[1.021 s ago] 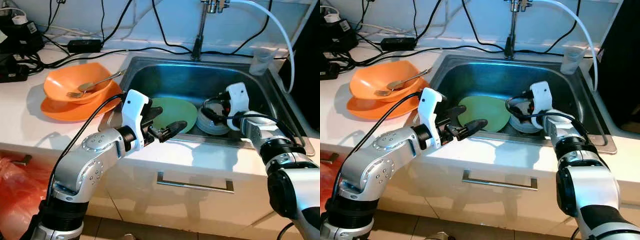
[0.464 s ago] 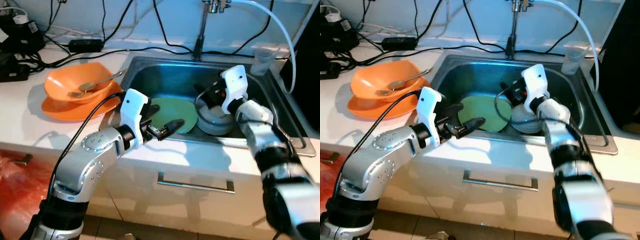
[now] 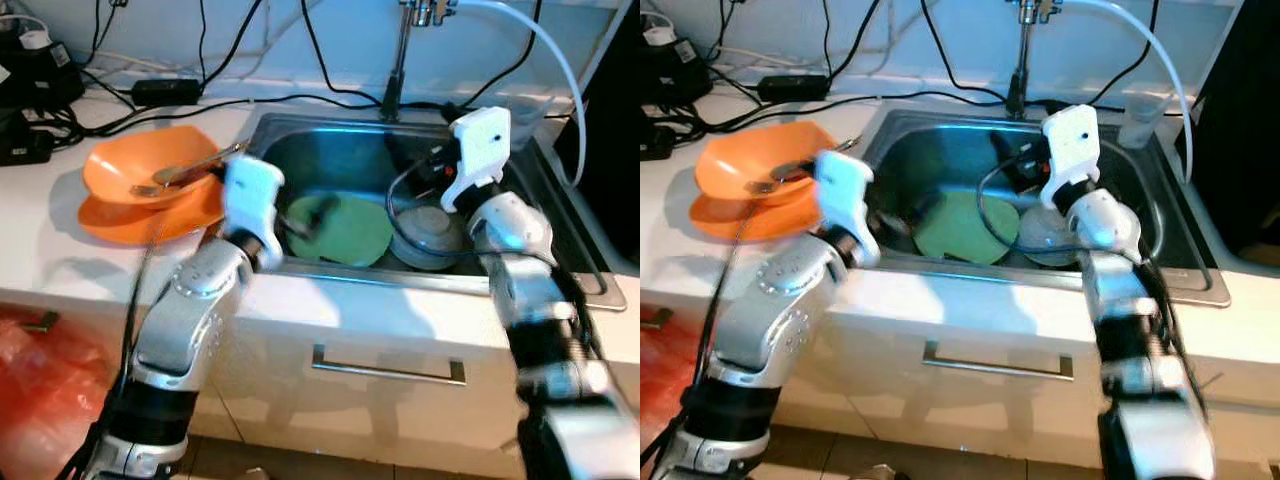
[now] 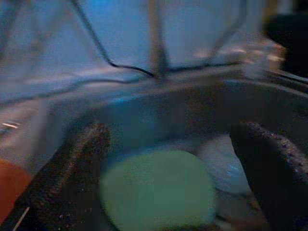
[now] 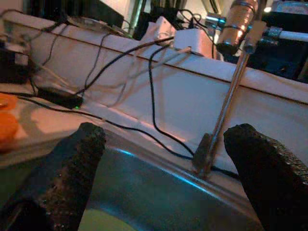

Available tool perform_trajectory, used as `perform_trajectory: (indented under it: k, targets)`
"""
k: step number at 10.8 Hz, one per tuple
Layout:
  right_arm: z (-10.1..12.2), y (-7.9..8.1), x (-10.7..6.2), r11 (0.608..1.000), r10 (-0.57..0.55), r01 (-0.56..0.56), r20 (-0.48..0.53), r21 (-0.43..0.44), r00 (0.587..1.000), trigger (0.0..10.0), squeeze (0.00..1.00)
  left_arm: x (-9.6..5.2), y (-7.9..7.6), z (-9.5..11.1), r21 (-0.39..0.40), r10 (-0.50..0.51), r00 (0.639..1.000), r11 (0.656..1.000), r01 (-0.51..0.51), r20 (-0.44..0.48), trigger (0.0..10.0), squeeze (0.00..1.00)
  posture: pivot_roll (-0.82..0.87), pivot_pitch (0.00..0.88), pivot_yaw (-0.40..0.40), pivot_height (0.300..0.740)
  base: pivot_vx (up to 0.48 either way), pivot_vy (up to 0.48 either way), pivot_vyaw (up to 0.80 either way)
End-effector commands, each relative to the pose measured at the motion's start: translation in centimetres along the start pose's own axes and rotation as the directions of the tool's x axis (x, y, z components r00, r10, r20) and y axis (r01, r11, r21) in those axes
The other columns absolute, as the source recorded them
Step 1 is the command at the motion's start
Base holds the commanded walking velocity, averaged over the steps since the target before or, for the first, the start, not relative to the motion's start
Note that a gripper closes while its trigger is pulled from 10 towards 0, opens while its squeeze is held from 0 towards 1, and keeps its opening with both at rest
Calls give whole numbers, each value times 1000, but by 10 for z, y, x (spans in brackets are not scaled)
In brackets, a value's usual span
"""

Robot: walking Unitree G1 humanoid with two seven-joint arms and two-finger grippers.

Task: Kitchen organization

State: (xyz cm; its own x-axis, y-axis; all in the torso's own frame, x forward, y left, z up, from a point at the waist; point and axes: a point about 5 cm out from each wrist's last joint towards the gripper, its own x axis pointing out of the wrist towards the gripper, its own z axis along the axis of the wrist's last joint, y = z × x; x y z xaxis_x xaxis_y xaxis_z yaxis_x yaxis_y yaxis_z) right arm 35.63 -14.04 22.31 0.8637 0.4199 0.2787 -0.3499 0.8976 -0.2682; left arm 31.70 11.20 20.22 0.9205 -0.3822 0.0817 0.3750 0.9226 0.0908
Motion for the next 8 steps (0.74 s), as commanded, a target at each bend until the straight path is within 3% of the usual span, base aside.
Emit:
perform_trajectory:
  k: [1,3,4,8]
  targets:
    - [8,6,-2,1000,15,-16,12,23,1000,10000,0,2,13,-2,41,100,995,994,-101,23,10000,0,25,0,19,740,0,0,0]
    - [10,19,-8,994,84,-82,-21,73,996,10000,0,4,24,-10,104,187,982,977,-186,2,10000,0,7,0,25,740,0,0,0]
    - [13,35,-15,981,183,-181,-30,64,983,10000,0,5,29,-14,117,211,977,971,-210,-1,10000,0,-12,0,37,740,0,0,0]
    - [36,72,-37,933,307,-302,9,194,952,10000,0,20,41,-22,192,202,979,961,-199,0,10000,0,-80,0,86,740,0,0,0]
